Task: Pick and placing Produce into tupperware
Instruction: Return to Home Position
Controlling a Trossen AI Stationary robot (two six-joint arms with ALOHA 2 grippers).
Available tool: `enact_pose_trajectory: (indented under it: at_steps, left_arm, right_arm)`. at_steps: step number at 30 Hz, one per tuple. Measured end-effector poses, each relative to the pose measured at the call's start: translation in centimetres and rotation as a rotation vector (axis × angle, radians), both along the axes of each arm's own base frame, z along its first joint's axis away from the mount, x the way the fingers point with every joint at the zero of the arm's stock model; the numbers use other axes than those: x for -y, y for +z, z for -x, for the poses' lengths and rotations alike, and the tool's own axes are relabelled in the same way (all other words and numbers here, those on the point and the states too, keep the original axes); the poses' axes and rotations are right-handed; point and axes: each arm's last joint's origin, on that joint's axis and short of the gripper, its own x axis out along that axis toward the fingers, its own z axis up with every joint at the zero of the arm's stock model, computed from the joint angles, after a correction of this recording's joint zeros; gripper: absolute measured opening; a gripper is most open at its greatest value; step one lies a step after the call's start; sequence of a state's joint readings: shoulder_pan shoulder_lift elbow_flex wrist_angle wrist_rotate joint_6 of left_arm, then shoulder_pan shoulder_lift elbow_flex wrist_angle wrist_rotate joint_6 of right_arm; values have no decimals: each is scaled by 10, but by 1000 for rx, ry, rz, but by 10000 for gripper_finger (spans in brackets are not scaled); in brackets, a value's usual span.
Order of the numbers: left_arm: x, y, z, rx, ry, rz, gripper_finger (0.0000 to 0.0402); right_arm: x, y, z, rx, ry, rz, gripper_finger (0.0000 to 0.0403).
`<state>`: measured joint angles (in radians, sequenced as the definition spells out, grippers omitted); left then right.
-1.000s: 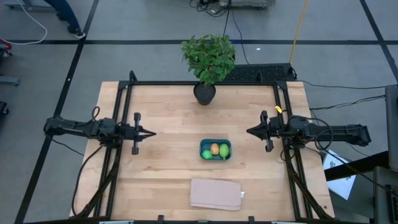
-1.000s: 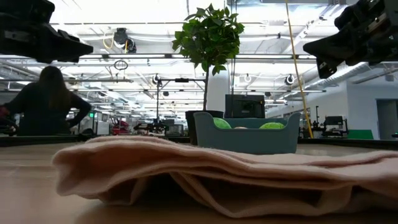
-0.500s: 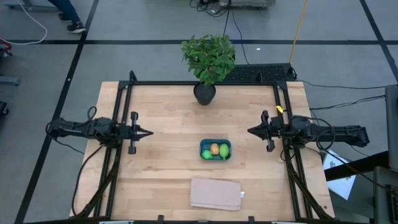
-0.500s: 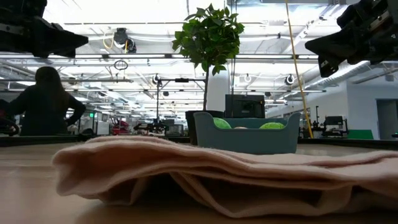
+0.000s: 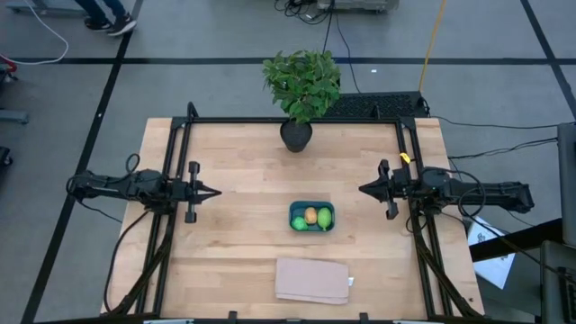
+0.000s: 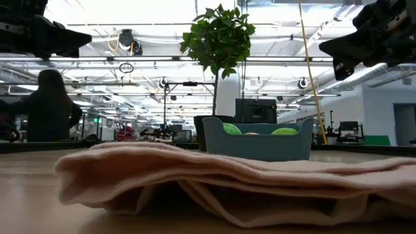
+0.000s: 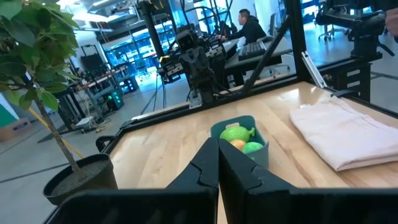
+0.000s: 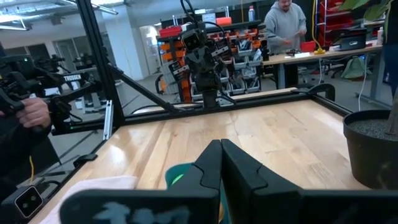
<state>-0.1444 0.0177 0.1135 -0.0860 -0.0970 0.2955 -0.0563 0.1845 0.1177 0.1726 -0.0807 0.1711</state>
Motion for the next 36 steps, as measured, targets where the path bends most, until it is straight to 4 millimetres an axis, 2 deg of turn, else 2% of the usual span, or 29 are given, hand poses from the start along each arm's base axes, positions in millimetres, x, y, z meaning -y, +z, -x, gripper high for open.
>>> enact_pose_trajectory:
  at_steps: [8,14,36]
  left_arm:
    - [0,0,0,-1,-1,16,0]
    - [0,0,0,-3,-2,37,0]
    - [0,-2,0,-26,-2,69,1]
  right_arm:
    - [0,1,2,14,0,0,0]
    - [0,-7,1,20,1,-14,0]
    - [-1,-3,2,68,25,-2,0]
